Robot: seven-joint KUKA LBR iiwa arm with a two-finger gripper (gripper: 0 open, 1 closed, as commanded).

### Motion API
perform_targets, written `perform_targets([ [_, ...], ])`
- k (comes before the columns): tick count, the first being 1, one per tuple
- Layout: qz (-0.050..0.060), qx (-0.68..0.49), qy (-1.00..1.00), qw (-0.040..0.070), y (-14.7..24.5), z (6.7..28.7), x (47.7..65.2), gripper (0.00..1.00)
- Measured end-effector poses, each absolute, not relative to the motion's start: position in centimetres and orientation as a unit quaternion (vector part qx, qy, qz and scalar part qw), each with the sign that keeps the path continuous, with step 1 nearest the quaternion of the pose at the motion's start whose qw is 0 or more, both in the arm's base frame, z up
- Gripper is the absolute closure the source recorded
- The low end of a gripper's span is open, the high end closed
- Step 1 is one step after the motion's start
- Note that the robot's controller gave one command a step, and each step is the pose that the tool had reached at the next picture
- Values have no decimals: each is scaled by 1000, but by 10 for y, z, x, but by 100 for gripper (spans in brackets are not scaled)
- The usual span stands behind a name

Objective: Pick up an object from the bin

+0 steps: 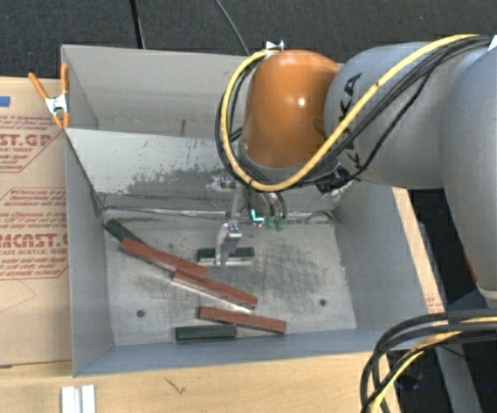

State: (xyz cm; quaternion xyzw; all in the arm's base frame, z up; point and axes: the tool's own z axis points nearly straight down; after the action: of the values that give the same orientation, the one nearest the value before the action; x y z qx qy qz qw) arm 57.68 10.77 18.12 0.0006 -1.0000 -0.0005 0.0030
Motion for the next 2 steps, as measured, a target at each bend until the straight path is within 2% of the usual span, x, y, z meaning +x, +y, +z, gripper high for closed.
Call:
perform_targets([
  [1, -1, 0, -1000, -1, 107, 185, 579, 0],
  [2, -1, -70, -998, -1, 144, 142, 571, 0],
])
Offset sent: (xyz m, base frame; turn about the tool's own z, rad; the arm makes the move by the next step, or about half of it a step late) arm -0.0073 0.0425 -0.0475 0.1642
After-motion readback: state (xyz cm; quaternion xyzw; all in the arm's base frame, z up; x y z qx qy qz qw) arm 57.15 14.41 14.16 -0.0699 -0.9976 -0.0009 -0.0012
